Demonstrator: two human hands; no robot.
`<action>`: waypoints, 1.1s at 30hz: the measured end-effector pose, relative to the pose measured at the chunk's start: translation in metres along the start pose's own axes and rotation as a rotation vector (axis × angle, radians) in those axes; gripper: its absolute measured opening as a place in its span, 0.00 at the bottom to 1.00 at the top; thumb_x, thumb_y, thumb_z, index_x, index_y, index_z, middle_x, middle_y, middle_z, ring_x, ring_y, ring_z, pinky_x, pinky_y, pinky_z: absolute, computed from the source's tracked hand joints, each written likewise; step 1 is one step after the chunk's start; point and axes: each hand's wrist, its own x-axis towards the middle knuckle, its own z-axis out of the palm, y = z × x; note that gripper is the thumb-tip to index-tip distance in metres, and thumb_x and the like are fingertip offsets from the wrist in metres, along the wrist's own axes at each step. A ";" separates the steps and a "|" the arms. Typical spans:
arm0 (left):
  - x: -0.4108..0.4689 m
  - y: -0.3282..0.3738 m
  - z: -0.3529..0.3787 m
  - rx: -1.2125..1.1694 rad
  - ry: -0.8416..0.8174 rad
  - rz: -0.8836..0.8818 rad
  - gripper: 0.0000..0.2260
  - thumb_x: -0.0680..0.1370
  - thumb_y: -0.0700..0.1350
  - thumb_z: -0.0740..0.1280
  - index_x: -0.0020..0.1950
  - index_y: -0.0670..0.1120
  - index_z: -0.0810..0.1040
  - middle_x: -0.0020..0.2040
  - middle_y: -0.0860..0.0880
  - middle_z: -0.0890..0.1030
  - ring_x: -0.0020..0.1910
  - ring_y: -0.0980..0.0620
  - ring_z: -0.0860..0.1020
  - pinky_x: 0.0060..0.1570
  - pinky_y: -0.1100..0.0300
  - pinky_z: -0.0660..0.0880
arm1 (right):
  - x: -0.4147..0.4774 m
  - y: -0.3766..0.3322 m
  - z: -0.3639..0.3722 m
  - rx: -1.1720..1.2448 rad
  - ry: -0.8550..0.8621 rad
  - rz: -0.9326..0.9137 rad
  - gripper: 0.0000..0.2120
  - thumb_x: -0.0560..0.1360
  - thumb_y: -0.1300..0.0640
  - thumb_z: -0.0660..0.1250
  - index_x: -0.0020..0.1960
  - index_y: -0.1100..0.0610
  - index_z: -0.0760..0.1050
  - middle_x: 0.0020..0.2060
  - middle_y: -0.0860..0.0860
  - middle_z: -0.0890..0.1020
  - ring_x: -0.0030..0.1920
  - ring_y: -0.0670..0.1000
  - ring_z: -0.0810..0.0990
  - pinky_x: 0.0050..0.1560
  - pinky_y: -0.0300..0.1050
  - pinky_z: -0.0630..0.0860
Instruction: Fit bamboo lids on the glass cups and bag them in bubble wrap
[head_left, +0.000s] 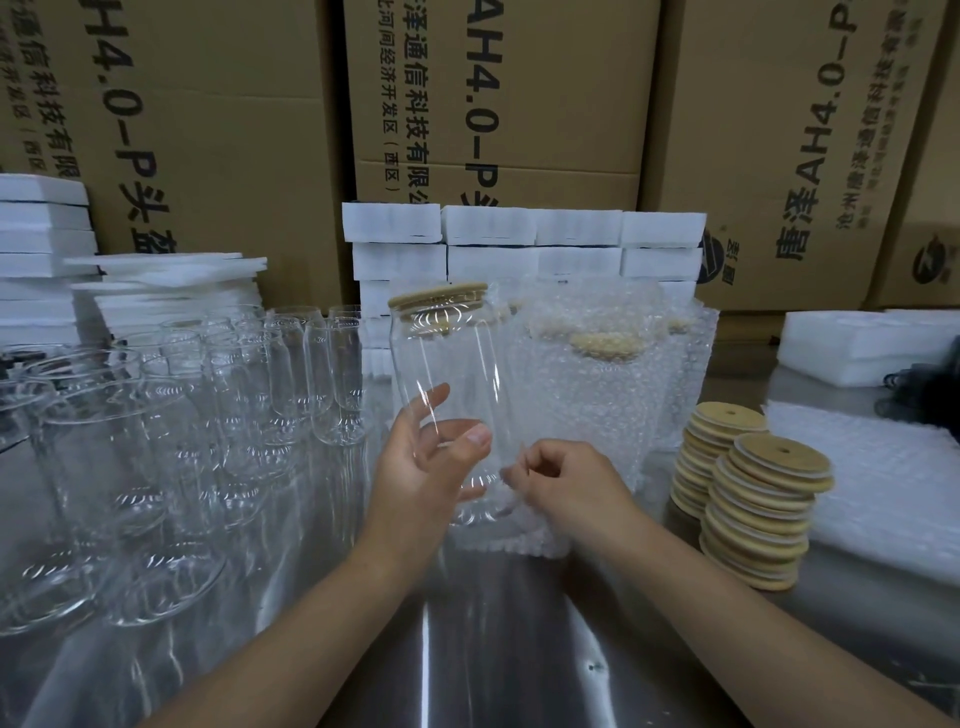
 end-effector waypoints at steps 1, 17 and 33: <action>0.000 -0.001 0.000 0.019 -0.005 0.012 0.31 0.59 0.61 0.71 0.61 0.59 0.71 0.50 0.50 0.83 0.48 0.53 0.83 0.38 0.61 0.79 | 0.000 -0.001 0.000 0.010 0.017 -0.002 0.13 0.72 0.53 0.72 0.31 0.53 0.74 0.26 0.44 0.75 0.31 0.46 0.73 0.37 0.41 0.70; 0.002 -0.014 -0.005 0.339 -0.021 0.063 0.38 0.59 0.59 0.76 0.65 0.66 0.63 0.62 0.61 0.74 0.63 0.67 0.71 0.60 0.59 0.73 | 0.000 -0.010 -0.003 0.221 0.013 0.067 0.25 0.80 0.39 0.51 0.42 0.50 0.81 0.41 0.48 0.83 0.41 0.49 0.80 0.39 0.41 0.78; 0.009 -0.006 -0.009 0.203 0.108 0.133 0.21 0.68 0.48 0.73 0.59 0.58 0.73 0.55 0.54 0.77 0.56 0.64 0.75 0.52 0.73 0.71 | 0.002 -0.008 -0.003 0.445 0.131 -0.051 0.33 0.55 0.39 0.79 0.54 0.44 0.68 0.52 0.46 0.81 0.49 0.48 0.81 0.47 0.46 0.79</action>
